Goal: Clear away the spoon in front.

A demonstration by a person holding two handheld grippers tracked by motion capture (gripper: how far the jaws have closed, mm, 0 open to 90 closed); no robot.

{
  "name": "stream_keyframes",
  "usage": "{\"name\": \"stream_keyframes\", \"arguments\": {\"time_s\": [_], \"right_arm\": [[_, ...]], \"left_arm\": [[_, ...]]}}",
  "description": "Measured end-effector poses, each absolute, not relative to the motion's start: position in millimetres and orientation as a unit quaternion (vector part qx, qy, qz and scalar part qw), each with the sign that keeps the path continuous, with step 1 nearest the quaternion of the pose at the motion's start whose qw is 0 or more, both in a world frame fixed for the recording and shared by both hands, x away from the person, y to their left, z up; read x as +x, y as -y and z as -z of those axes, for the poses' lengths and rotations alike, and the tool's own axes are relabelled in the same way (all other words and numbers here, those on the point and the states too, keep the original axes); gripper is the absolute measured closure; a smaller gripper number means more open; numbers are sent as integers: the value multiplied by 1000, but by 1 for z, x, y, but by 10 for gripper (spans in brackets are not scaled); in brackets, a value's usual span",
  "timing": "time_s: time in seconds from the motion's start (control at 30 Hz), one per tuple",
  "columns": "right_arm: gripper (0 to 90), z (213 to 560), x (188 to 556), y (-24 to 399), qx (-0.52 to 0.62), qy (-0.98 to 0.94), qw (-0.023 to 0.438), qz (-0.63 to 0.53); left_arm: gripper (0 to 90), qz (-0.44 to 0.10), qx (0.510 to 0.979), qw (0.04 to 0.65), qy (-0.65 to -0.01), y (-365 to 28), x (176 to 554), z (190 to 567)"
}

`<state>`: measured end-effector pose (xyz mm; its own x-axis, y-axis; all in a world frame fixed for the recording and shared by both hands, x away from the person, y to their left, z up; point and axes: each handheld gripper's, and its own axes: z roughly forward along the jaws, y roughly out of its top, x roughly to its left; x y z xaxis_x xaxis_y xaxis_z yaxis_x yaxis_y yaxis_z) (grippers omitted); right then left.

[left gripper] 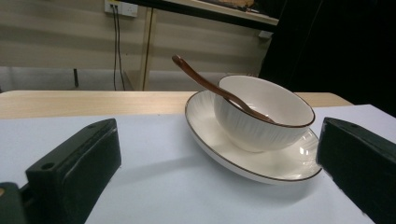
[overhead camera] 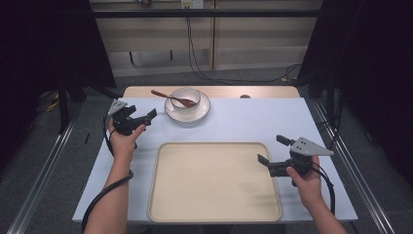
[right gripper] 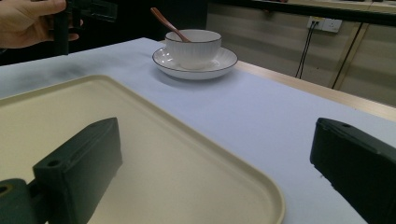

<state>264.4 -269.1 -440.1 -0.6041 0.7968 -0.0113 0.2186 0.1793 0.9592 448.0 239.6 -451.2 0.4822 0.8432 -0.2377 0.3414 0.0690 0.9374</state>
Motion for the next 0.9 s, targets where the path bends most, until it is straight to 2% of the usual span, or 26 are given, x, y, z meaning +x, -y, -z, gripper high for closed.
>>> {"name": "stream_keyframes", "arguments": {"time_s": [0.9], "right_arm": [[20,442,266,268,349,-723,265,-534]], "left_arm": [[54,-215,648,560,-470,-227,475,457]]}}
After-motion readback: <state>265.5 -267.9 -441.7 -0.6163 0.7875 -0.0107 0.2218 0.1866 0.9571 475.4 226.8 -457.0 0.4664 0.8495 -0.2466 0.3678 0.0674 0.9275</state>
